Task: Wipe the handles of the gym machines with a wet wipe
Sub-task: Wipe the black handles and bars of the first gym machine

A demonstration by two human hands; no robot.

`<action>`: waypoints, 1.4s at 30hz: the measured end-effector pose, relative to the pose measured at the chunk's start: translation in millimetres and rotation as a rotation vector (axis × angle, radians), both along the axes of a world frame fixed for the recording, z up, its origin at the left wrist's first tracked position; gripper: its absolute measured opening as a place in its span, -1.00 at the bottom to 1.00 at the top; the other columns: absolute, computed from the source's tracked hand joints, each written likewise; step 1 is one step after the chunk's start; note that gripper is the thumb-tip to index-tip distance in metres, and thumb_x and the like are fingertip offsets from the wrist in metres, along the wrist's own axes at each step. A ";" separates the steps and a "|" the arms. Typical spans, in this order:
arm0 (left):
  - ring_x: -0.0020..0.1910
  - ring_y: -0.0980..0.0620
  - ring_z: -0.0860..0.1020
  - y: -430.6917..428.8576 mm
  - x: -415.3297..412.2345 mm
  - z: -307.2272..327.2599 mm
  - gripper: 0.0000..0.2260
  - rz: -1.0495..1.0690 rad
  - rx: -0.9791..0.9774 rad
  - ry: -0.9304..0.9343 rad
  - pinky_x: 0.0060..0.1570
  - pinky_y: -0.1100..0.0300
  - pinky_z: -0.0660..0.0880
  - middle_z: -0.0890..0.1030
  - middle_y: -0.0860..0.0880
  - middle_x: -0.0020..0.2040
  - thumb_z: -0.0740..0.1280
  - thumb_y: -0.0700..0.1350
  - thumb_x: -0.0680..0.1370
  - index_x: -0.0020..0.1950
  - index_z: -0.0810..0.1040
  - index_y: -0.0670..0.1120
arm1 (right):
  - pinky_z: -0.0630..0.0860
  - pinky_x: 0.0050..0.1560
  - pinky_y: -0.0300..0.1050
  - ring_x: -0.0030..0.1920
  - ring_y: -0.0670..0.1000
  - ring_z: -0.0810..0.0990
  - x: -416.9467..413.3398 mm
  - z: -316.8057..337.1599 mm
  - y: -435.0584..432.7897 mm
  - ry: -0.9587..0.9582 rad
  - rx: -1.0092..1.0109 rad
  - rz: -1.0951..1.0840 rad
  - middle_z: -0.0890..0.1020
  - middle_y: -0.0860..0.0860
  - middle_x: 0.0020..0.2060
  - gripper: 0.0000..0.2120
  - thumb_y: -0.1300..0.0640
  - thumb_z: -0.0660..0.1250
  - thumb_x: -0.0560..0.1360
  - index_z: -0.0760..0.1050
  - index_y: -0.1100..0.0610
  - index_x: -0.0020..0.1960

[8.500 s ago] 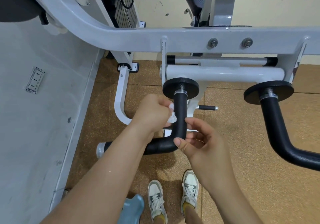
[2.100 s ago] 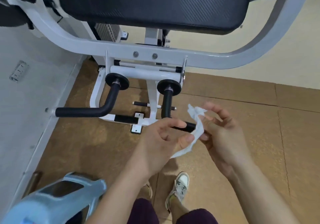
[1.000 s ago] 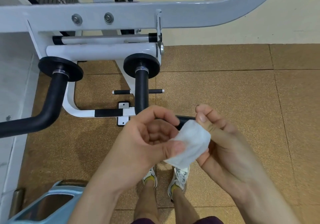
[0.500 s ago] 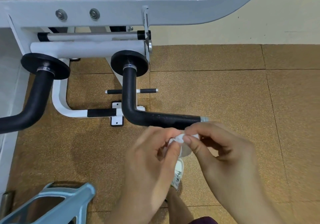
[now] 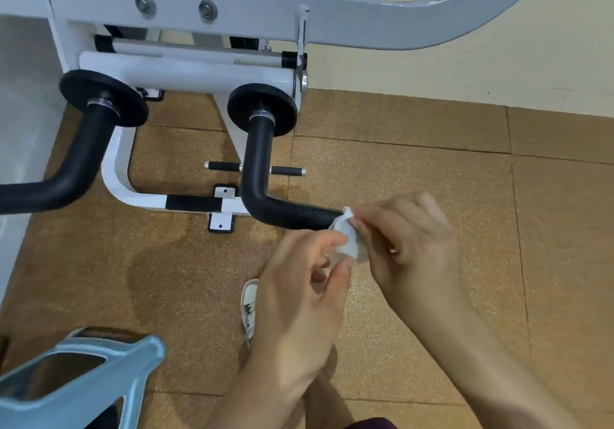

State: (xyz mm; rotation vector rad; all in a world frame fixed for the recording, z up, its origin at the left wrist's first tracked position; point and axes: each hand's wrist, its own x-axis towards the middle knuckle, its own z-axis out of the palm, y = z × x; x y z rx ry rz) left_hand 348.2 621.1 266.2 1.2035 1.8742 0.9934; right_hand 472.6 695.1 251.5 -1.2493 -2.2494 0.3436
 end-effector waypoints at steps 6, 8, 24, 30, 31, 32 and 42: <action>-0.06 0.24 0.55 2.4 4.4 -3.0 -0.68 0.019 0.022 -0.029 -0.11 0.44 0.47 0.55 0.22 -0.04 0.45 -0.17 0.46 0.08 0.52 0.20 | 0.38 0.04 -0.28 -0.08 0.08 0.57 17.2 5.5 -11.9 -0.070 0.012 0.092 0.67 0.06 -0.02 -0.80 0.23 0.25 0.56 0.65 0.24 0.00; -0.07 0.23 0.56 1.8 9.8 -4.7 -0.67 0.063 0.021 -0.070 -0.13 0.44 0.48 0.56 0.20 -0.06 0.46 -0.21 0.45 0.08 0.57 0.18 | 0.36 0.00 -0.31 -0.11 0.04 0.57 7.1 10.3 0.0 -0.088 -0.024 0.082 0.68 0.01 -0.07 -0.74 0.16 0.19 0.54 0.65 0.19 -0.01; -0.02 0.18 0.58 -11.1 33.7 -18.1 -0.56 0.259 0.066 -0.271 -0.11 0.39 0.50 0.59 0.20 -0.04 0.45 -0.28 0.43 0.10 0.48 0.21 | 0.45 0.06 -0.30 -0.02 -0.04 0.57 17.1 7.5 15.5 -0.014 0.001 0.400 0.68 0.03 -0.09 -0.86 0.24 0.31 0.49 0.65 0.22 -0.06; 0.01 0.24 0.56 -12.0 44.9 -16.4 -0.63 0.316 0.086 -0.261 -0.07 0.40 0.50 0.55 0.26 0.00 0.43 -0.18 0.47 0.13 0.50 0.23 | 0.37 -0.14 -0.29 -0.15 0.02 0.54 10.2 10.9 35.4 -0.119 -0.016 0.410 0.65 -0.02 -0.19 -0.78 0.24 0.25 0.45 0.65 0.12 -0.02; 0.01 0.24 0.56 -12.1 48.3 -17.3 -0.64 0.326 0.085 -0.258 -0.05 0.37 0.51 0.56 0.25 0.00 0.42 -0.17 0.47 0.14 0.50 0.23 | 0.36 -0.15 -0.29 -0.16 0.03 0.53 9.0 8.4 33.8 -0.123 -0.009 0.395 0.64 -0.01 -0.19 -0.78 0.24 0.25 0.45 0.65 0.13 -0.01; -0.01 0.24 0.57 -13.1 52.1 -17.7 -0.64 0.339 0.084 -0.266 -0.04 0.33 0.53 0.57 0.24 -0.01 0.42 -0.17 0.47 0.14 0.50 0.23 | 0.35 -0.13 -0.29 -0.15 0.02 0.53 10.9 7.2 30.4 -0.126 -0.004 0.393 0.64 0.00 -0.17 -0.77 0.23 0.24 0.47 0.64 0.14 0.01; -0.02 0.39 0.53 -18.1 89.2 -8.9 -0.68 0.562 0.054 -0.328 -0.12 0.55 0.40 0.59 0.24 0.01 0.39 -0.19 0.50 0.17 0.55 0.16 | 0.51 -0.20 -0.15 -0.19 0.08 0.59 2.1 10.7 34.4 -0.141 0.127 0.631 0.67 0.02 -0.17 -0.85 0.29 0.47 0.34 0.68 0.19 -0.09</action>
